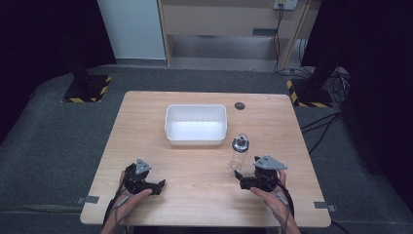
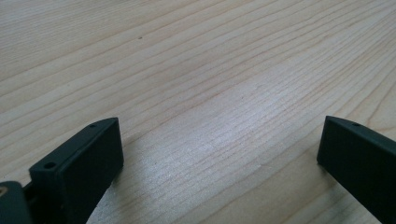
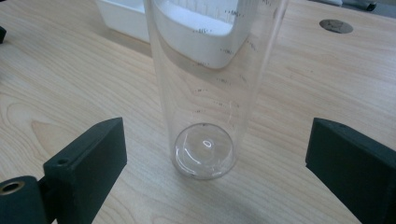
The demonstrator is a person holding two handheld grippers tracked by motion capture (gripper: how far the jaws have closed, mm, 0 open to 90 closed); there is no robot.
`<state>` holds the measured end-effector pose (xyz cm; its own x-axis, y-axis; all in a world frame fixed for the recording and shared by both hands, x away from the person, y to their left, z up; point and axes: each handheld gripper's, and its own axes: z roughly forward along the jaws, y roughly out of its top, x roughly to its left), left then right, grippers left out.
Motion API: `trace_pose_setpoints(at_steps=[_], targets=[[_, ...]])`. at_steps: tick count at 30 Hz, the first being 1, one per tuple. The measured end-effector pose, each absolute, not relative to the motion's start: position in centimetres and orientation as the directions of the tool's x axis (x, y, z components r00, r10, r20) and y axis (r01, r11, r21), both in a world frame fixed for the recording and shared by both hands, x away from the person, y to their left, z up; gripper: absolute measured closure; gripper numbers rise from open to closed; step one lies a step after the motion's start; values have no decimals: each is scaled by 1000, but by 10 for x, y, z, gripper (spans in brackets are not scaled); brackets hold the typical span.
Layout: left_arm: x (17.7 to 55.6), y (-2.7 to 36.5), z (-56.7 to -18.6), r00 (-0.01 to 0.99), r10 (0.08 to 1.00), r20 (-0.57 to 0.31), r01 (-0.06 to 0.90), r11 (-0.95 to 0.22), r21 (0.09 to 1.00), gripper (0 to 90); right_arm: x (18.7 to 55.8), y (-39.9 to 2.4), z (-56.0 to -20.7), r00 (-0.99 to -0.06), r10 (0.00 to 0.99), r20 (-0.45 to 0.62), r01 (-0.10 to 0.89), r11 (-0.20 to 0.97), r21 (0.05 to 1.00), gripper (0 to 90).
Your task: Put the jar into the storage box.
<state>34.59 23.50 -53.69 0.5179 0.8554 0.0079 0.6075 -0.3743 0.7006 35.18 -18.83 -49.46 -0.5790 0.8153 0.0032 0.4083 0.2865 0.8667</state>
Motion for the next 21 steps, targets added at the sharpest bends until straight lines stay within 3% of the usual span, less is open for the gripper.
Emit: trace_pose_setpoints(at_steps=[21], targets=[[346,235,-537,518,855,8,607,-374,701,0,369,-174,-484,-593,805,1,378,277,883,126]])
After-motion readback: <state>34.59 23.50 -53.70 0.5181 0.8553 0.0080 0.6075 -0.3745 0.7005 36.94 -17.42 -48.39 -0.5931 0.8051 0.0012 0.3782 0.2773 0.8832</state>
